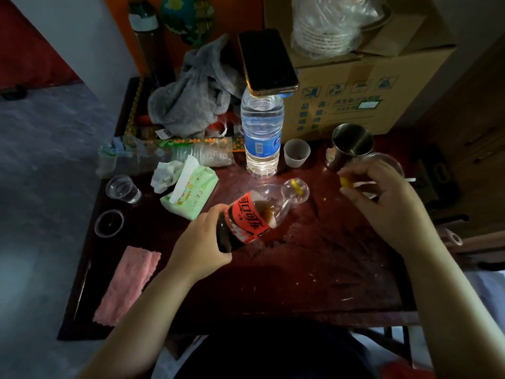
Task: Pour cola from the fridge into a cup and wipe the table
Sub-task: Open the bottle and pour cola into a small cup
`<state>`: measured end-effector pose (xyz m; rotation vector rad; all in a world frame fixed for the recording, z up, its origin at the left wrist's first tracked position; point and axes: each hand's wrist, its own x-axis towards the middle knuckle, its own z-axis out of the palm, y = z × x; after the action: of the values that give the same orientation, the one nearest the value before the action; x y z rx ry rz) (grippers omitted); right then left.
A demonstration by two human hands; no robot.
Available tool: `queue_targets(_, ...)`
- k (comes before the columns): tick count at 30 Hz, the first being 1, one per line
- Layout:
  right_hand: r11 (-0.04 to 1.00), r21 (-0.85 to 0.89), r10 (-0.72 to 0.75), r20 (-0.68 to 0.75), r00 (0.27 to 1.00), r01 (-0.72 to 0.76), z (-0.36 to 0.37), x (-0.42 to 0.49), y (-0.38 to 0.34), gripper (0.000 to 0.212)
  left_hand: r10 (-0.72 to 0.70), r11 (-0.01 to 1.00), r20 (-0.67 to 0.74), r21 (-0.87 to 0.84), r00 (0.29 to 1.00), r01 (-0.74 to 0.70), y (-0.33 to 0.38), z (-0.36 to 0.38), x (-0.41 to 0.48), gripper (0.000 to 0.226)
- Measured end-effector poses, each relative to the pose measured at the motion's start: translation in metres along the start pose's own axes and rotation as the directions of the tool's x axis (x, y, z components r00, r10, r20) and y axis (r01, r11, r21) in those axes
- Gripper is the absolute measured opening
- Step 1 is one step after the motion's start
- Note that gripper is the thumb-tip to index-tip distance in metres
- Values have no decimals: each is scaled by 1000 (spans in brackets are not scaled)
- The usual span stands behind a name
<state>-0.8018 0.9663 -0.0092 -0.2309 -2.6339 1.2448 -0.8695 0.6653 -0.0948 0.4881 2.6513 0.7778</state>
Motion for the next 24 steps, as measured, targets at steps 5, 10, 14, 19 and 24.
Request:
queue_targets(5, 998, -56, 24, 15, 1000, -23, 4, -6, 8, 25, -25, 998, -17, 60, 1000, 26, 4, -7, 9, 78)
queue_targets(10, 997, -63, 36, 25, 999, -34, 7, -10, 14, 24, -61, 986, 0, 158, 998, 60, 7, -11, 16, 83)
queue_targets(14, 997, -54, 52, 16, 999, -51, 6, -12, 19, 23, -87, 971, 14, 223, 996, 82, 7, -13, 20, 88)
queue_targets(19, 995, -63, 74, 20, 997, -72, 6, -18, 26, 23, -78, 963, 19, 262, 997, 70, 10, -16, 22, 86)
queue_targets(24, 993, -82, 84, 37, 996, -81, 5, -23, 32, 24, -80, 954, 21, 292, 997, 71, 13, -16, 24, 85)
